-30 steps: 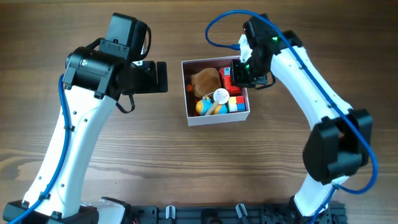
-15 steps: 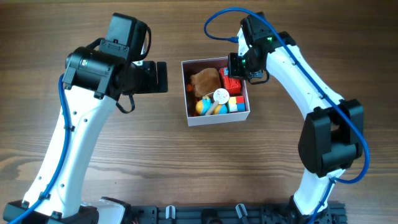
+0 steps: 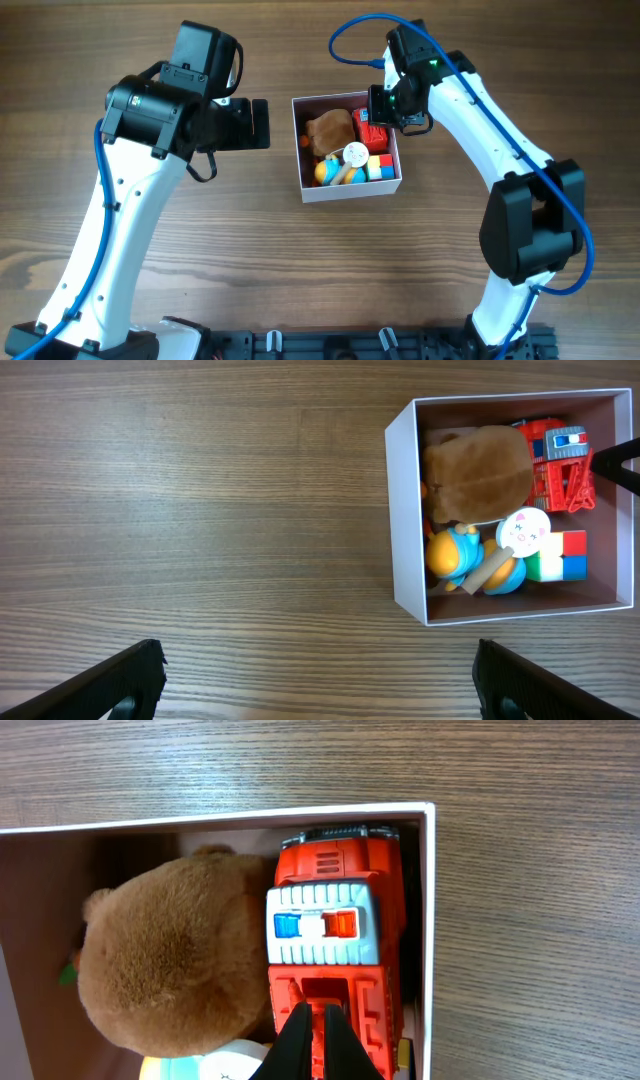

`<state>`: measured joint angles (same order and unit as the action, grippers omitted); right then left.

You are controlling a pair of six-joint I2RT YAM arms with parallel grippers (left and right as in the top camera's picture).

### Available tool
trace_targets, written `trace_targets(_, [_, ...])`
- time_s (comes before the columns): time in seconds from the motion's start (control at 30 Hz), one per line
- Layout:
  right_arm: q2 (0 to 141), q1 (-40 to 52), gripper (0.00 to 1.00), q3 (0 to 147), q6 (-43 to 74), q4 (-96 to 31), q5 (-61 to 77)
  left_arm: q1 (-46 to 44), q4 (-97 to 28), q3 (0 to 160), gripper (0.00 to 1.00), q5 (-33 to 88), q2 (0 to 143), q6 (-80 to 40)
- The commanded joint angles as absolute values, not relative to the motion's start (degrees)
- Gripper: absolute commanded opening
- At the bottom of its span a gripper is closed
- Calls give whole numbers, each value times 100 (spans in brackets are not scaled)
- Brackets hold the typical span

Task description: Pack container

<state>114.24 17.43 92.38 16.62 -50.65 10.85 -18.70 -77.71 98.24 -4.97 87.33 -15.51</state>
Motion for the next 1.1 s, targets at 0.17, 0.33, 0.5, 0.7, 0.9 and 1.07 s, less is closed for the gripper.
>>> trace_targets(0.17, [11500, 1750, 4, 9111, 1857, -4912, 1035, -1885, -7754, 9878, 100, -436, 8755, -1452])
trace_targets(0.33, [11500, 1767, 4, 8761, 1817, -4628, 893, -1885, -7754, 9878, 100, -436, 8755, -1452])
trace_targets(0.5, [11500, 1767, 4, 8764, 1800, -4598, 895, -1885, -7754, 9878, 100, -436, 8755, -1452])
trace_targets(0.7, [11187, 1767, 4, 9089, 1337, -4991, 919, -1885, -7754, 9878, 100, -436, 8755, -1452])
trace_targets(0.9, [10149, 1754, 4, 9585, 1201, -5304, 548, -1885, -7754, 9878, 100, -436, 8755, -1452])
trace_targets(1.07, [9391, 1645, 4, 9585, 1310, -5570, -75, -1885, -7734, 9878, 100, -434, 8755, -1455])
